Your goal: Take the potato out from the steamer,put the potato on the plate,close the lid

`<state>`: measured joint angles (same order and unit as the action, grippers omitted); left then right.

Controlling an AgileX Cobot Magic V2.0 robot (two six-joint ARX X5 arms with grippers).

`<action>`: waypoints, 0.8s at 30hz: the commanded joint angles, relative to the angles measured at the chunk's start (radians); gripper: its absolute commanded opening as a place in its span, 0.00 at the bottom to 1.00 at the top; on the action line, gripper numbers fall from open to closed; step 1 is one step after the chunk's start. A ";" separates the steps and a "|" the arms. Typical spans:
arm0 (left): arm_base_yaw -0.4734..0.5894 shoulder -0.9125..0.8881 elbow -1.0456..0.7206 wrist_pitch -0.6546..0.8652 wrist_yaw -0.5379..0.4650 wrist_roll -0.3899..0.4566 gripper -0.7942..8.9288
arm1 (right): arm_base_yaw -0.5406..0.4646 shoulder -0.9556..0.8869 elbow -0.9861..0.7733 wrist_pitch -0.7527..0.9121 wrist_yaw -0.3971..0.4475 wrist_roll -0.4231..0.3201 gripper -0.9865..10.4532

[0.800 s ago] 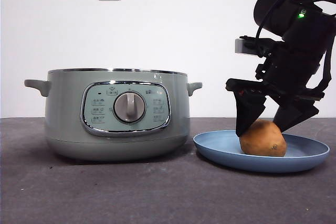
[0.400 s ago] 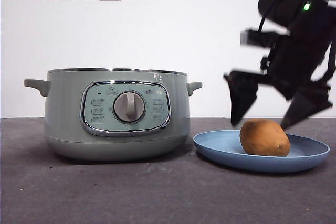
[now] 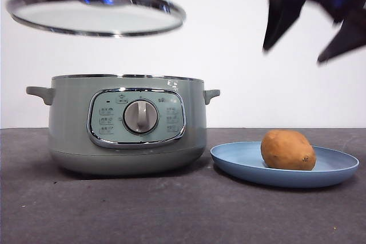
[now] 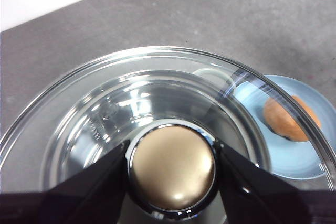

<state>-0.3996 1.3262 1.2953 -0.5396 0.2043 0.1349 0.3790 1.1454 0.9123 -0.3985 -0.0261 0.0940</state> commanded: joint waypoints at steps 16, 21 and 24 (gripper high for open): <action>-0.008 0.225 0.008 0.195 0.006 0.027 0.07 | 0.002 -0.477 0.002 -0.076 0.002 0.047 0.66; -0.007 0.253 0.008 0.195 0.006 0.027 0.07 | 0.002 -0.492 0.002 -0.078 0.002 0.046 0.66; -0.007 0.253 0.008 0.182 0.006 0.027 0.07 | 0.002 -0.491 0.002 -0.082 0.002 0.046 0.66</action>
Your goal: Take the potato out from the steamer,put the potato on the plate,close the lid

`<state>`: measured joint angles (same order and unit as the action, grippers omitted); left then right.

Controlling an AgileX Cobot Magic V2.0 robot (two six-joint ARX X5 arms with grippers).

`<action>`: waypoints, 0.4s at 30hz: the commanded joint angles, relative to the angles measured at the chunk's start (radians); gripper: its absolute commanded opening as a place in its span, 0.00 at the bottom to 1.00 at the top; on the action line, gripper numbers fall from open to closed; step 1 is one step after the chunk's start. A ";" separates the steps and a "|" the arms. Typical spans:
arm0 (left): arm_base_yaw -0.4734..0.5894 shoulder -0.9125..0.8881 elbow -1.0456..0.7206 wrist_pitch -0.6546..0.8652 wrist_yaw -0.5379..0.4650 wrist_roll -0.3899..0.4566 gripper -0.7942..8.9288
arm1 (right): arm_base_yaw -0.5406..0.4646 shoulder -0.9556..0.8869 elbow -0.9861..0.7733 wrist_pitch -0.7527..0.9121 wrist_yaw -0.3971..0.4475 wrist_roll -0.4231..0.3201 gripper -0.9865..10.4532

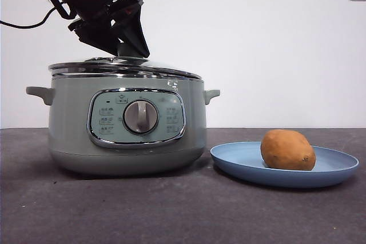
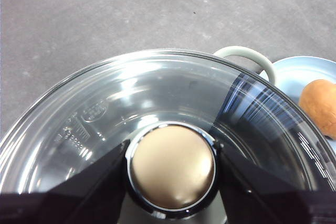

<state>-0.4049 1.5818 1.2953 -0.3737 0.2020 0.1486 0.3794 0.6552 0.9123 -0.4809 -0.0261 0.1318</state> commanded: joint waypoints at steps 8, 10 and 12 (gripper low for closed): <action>-0.002 0.014 0.008 0.057 0.009 0.013 0.07 | 0.002 -0.001 0.002 0.000 0.002 0.008 0.66; -0.003 0.029 0.008 0.041 0.010 0.013 0.07 | 0.002 -0.001 0.002 0.000 0.002 0.008 0.66; -0.003 0.034 0.008 0.011 0.010 0.013 0.07 | 0.002 -0.001 0.002 0.000 0.002 0.008 0.66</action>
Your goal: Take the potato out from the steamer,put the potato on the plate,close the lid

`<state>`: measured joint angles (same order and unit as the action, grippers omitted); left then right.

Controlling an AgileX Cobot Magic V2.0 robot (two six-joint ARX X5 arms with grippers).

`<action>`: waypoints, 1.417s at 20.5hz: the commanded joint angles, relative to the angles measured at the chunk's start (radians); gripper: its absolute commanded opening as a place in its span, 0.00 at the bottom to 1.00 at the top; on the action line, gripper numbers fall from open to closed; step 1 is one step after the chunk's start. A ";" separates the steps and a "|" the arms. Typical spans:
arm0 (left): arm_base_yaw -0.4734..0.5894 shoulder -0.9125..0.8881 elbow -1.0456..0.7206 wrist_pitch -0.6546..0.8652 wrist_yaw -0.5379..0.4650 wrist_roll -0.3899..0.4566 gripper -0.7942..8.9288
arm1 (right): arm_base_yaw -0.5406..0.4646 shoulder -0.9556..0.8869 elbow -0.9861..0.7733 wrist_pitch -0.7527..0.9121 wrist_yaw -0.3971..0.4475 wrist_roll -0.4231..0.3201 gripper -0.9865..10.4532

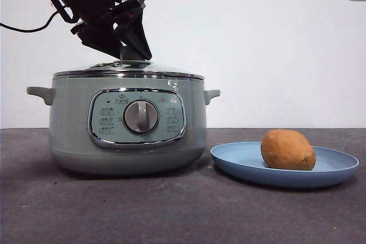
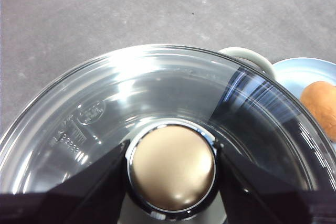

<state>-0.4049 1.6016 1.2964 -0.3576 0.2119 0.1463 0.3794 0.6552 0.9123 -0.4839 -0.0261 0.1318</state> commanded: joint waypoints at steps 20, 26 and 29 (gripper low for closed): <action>-0.002 -0.099 0.214 -0.388 0.001 0.011 0.66 | 0.002 0.001 0.002 -0.158 -0.070 0.009 0.66; -0.009 -0.182 0.478 -0.855 0.015 0.012 0.66 | 0.002 0.030 0.003 -0.341 -0.269 0.010 0.64; -0.010 -0.221 0.524 -0.941 0.068 0.016 0.38 | 0.002 0.056 0.002 -0.409 -0.387 0.010 0.45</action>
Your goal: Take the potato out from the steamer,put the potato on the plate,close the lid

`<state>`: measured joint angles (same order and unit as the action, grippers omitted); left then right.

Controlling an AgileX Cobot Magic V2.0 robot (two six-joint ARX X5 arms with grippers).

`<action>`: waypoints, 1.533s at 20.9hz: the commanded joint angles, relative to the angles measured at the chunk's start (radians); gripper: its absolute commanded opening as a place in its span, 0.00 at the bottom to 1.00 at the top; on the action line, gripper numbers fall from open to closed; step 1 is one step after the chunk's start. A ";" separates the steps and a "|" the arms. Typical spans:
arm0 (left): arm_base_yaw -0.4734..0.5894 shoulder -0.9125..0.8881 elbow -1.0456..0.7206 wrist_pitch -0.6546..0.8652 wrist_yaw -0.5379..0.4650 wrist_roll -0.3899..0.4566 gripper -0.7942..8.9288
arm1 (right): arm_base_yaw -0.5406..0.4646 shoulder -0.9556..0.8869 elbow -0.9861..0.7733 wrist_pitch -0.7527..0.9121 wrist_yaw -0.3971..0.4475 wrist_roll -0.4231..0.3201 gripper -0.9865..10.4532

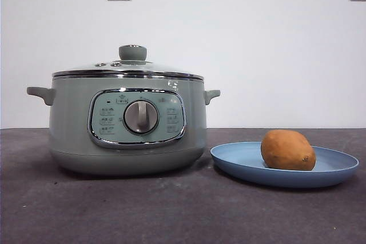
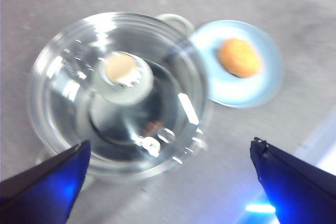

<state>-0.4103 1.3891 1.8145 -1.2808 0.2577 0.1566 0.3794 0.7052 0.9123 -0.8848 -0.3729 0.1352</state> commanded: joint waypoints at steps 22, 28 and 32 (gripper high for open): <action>-0.003 -0.038 0.006 -0.082 0.034 0.001 0.08 | 0.001 0.018 0.003 -0.029 -0.064 0.002 0.09; 0.076 -0.125 0.004 0.130 -0.019 0.019 0.08 | 0.002 0.018 0.003 -0.029 -0.064 0.002 0.09; 0.228 -0.281 -0.069 0.359 -0.014 0.021 0.08 | 0.002 0.018 0.003 -0.029 -0.064 0.002 0.09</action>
<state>-0.1963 1.1160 1.7676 -0.9340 0.2428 0.1646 0.3794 0.7235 0.9123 -0.9192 -0.4377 0.1352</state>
